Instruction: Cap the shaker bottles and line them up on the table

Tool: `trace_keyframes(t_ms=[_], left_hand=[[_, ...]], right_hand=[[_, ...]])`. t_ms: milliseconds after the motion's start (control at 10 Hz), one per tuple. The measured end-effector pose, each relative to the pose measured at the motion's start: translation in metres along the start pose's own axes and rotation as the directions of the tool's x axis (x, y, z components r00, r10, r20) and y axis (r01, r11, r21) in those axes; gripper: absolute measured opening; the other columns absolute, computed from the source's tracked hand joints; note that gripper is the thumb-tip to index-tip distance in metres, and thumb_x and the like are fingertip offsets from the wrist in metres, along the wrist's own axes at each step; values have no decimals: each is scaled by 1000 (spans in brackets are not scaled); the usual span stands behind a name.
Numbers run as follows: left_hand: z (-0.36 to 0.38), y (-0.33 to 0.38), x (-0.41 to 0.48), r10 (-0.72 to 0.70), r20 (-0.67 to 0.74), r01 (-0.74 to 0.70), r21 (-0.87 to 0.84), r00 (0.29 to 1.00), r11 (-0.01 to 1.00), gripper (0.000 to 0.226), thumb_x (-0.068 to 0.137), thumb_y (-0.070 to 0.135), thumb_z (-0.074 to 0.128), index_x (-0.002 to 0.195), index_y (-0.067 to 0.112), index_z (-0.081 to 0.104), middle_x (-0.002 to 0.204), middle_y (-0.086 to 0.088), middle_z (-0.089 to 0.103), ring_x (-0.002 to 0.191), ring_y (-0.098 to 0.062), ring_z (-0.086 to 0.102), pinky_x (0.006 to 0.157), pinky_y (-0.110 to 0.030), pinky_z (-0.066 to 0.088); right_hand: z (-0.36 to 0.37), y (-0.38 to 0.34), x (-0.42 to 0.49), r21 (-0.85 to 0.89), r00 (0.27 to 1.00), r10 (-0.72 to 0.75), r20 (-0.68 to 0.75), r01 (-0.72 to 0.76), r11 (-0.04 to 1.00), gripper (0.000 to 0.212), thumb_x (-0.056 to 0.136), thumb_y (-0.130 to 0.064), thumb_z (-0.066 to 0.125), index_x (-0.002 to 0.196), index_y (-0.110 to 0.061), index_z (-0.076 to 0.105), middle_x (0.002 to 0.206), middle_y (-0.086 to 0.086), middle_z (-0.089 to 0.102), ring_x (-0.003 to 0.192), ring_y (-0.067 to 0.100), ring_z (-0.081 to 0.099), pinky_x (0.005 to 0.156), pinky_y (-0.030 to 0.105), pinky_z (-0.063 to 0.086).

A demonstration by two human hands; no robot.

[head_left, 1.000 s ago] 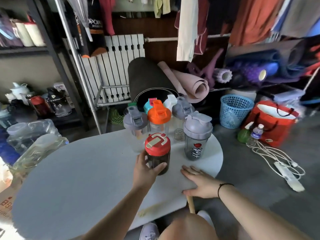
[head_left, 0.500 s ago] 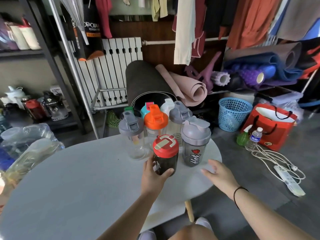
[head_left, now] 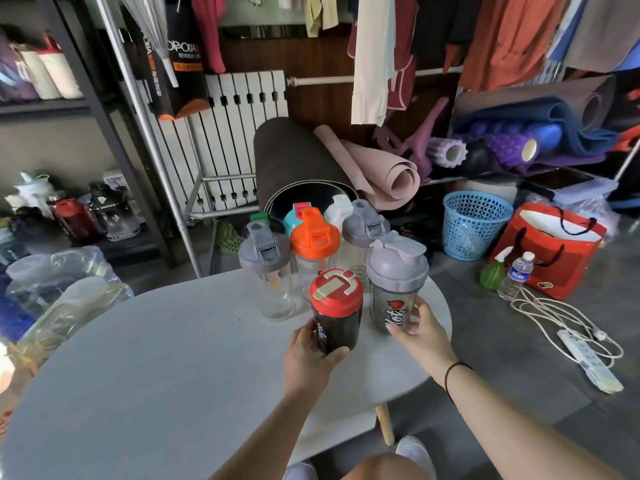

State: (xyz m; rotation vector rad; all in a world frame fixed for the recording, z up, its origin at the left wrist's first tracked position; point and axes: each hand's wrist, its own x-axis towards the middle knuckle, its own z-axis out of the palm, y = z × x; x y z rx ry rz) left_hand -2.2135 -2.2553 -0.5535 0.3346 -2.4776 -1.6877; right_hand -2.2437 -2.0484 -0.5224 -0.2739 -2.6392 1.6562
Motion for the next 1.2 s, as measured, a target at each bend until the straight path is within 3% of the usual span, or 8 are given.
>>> trace_keyframes(t_ms=[200,300,400,500,700,900,1100,1200], left_hand=[[0,2,-2,-5,-18,4,-20,1000,1000,79,64,24,88,135,19,53,124,4,56,96,-6,60,89,-17,45],[0,3,-2,-6,-20,5,-24,1000,1000,79,64,24,88,134,19,53,125,2,57,96,-7,61,89,-19,47],[0,1,-3,-4,-17,4,-20,1000,1000,81,63,26,89,135,20,52,127,2,58,105,-12,62,95,-27,50],[1,1,-4,-4,-28,3,-38,1000,999,80,63,23,89,135,20,53,126,3,57,103,-11,62,92,-24,49],[1,3,-3,-2,-29,1,-48,1000,999,79,65,21,88,135,20,52,122,6,56,98,-8,60,87,-17,46],[5,-1,0,-5,-37,6,18,999,1000,80,64,31,87,135,24,51,126,5,58,108,-15,62,98,-32,50],[4,-7,6,-19,25,17,68,1000,998,88,64,40,84,140,29,43,133,2,52,119,-21,57,103,-42,47],[-2,-6,6,-37,88,39,-15,995,999,97,68,28,85,149,27,30,143,0,39,121,-18,53,106,-40,45]], right_hand=[[2,1,-3,-48,998,-57,10,57,997,61,80,-24,75,132,-20,42,117,5,64,87,17,64,72,21,45],[4,-2,-3,3,998,-49,31,49,999,76,77,-23,79,140,-20,35,119,-3,56,85,14,64,68,17,45],[7,-7,-3,20,997,-63,51,62,998,84,73,-22,82,141,-20,33,121,-4,54,106,20,63,84,24,44],[11,-9,0,-14,996,-69,49,69,997,79,74,-21,81,139,-17,35,120,-3,57,114,22,59,86,25,41],[4,-7,9,-90,993,-38,109,48,995,71,79,-20,76,137,-14,34,128,5,57,112,28,60,83,26,39],[-1,-6,8,-77,986,-26,165,39,996,70,81,-21,74,138,-19,33,128,-4,54,109,23,63,85,27,42],[-4,-10,5,-37,972,-11,235,20,999,84,80,-15,76,144,-24,23,134,-2,51,111,16,59,91,28,43],[-11,-9,2,-79,961,49,270,-29,996,107,76,-20,79,151,-28,4,150,2,38,121,20,55,100,33,41]])
